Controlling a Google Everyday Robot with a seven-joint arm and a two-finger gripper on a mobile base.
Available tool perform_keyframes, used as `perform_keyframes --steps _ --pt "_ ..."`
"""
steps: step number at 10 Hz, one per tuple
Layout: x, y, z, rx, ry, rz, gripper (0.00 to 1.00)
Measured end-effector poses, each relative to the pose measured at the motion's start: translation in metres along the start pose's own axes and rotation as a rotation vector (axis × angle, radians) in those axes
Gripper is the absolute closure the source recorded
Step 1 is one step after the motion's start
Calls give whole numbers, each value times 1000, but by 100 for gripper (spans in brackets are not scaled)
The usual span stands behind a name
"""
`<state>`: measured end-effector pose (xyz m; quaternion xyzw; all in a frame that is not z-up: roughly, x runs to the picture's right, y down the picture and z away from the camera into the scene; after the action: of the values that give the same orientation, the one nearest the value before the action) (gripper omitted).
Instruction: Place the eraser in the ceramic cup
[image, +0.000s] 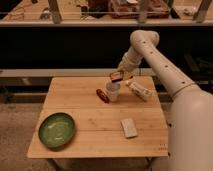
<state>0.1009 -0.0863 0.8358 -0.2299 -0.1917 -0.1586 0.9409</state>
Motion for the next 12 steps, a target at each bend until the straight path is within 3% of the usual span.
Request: perform_keyframes --steps 4,6,9,10,12 --pt "-4 3 16 -36 -93 -37 88" --pt "-7 4 23 -53 -116 -58 88" --pt "-15 8 35 -85 -118 -97 88" --pt "-17 9 37 -95 -113 -108 83" --pt "-21 11 41 -106 -101 -123 63"
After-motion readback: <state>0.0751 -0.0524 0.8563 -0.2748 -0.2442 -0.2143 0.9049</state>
